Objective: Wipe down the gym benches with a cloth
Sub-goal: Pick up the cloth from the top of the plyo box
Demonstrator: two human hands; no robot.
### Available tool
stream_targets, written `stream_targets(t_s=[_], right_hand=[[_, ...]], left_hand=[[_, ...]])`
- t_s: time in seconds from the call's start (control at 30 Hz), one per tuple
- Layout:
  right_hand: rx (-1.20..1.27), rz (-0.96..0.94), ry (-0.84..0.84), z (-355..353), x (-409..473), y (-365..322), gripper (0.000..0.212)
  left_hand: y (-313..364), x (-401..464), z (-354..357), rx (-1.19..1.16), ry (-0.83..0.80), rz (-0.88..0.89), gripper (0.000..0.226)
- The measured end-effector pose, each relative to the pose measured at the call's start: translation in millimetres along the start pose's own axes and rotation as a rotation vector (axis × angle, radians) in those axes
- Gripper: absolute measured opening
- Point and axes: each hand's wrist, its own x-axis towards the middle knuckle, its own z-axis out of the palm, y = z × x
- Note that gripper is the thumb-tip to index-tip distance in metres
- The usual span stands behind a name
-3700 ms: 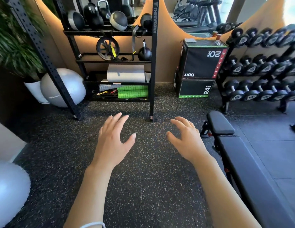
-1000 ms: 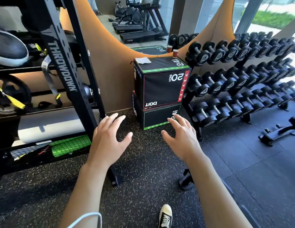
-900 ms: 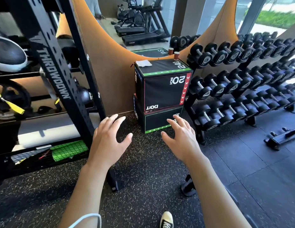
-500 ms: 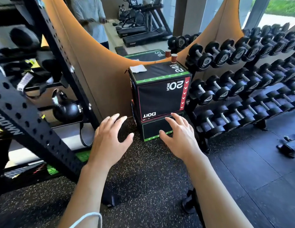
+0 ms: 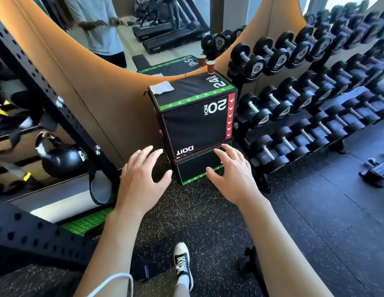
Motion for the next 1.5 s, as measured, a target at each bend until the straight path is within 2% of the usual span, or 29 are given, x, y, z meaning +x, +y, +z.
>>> stream_targets(t_s=[0.37,0.77,1.1,1.5], right_hand=[[-0.068,0.043,0.017,8,104,6,0.068],[-0.132,0.066,0.03,56,252,-50,0.068],[-0.179,0.023,-0.04,97,340,-81,0.067],[-0.16,-0.077,-0.102,125,454,-78,0.067]], left_hand=[[-23,124,37,-0.104,-0.007,0.055,0.061],[-118,262,40,-0.171,-0.001,0.042,0.061],[-191,315,43,-0.242,0.033,-0.096,0.061],[-214,393,62,-0.187,0.083,-0.173,0.061]])
